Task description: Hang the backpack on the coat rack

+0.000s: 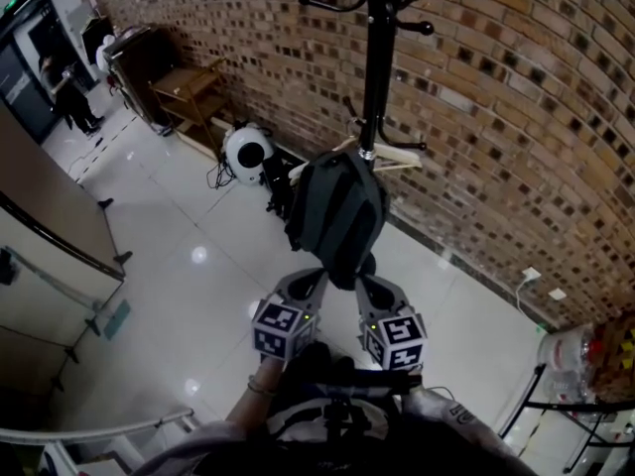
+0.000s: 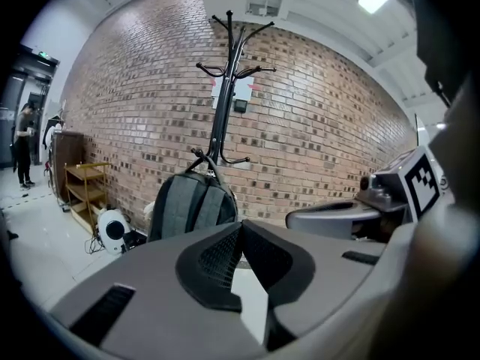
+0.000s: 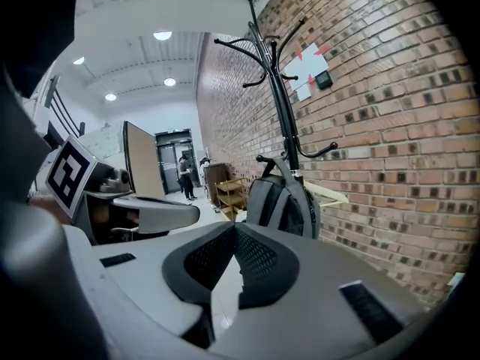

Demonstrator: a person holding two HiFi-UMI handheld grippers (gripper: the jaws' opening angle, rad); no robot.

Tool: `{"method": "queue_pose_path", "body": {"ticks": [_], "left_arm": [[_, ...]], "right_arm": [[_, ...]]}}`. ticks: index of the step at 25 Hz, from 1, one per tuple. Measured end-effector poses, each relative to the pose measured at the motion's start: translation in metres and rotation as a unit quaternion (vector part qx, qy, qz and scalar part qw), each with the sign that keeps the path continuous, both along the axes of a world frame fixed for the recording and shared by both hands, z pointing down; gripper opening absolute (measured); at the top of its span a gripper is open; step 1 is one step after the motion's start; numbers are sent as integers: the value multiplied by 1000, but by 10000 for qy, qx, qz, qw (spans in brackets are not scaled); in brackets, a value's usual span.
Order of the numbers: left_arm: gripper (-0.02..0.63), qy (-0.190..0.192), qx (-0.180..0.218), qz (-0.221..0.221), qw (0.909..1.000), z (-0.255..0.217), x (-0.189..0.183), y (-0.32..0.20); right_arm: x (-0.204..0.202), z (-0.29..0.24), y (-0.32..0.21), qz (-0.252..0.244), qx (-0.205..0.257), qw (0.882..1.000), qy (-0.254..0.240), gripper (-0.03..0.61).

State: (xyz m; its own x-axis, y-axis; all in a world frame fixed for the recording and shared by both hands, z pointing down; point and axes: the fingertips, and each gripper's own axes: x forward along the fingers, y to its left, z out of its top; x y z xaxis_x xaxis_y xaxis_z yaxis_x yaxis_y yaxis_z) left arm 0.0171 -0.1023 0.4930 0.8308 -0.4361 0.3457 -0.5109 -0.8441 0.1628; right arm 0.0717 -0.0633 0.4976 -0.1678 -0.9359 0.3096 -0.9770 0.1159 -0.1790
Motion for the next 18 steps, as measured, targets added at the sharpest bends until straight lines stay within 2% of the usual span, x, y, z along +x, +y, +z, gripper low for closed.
{"method": "queue_pose_path", "body": {"ticks": [8,18], "left_arm": [[-3,48,117,29,9999,-11,-11,9],[-3,45,55,70,9999,-3,-50,8]], "right_arm": [[-18,-14,7,-84,239,9996,77,11],[-58,-11,6,-57,134,9997,194,11]]}}
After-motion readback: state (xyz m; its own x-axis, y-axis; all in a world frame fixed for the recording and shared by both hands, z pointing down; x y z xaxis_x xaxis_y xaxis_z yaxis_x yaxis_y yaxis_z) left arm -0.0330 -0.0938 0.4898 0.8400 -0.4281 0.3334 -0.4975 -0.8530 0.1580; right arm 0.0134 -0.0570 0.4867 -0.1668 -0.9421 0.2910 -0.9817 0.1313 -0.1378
